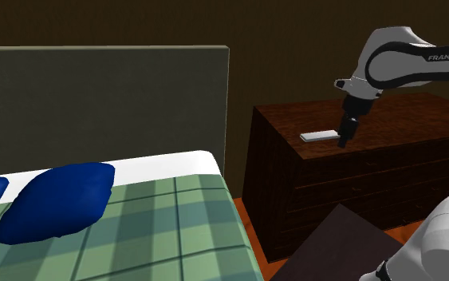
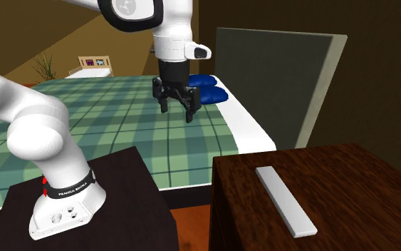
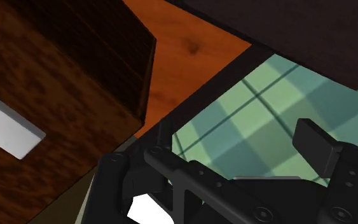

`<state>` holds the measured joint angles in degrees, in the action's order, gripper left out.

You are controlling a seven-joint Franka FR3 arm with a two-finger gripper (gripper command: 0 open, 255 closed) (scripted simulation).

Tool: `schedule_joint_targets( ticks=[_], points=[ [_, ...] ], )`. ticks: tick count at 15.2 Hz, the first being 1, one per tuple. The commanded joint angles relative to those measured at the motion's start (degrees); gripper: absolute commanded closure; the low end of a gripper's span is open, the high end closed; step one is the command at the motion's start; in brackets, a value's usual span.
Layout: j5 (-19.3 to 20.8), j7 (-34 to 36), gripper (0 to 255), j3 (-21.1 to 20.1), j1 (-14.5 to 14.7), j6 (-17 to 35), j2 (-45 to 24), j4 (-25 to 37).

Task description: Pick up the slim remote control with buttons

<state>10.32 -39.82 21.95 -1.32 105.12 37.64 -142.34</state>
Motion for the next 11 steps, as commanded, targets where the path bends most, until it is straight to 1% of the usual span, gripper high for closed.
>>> schedule_joint_targets(
  ticks=[1, 4, 6, 9, 11],
  points=[
    [1.3, -4.8, 0, 3.1, 0.2, 2.4, -3.0, 1.1],
    [2.2, -11.5, 0, 7.5, 1.1, 5.9, -8.2, 3.2],
    [2.2, -16.1, 0, 10.4, 2.0, 8.3, -12.0, 5.1],
    [0.7, -23.6, 0, 14.9, 3.6, 11.7, -18.5, 8.5],
    [-1.4, -29.0, 0, 17.8, 4.8, 13.7, -23.3, 11.2]
  ],
)
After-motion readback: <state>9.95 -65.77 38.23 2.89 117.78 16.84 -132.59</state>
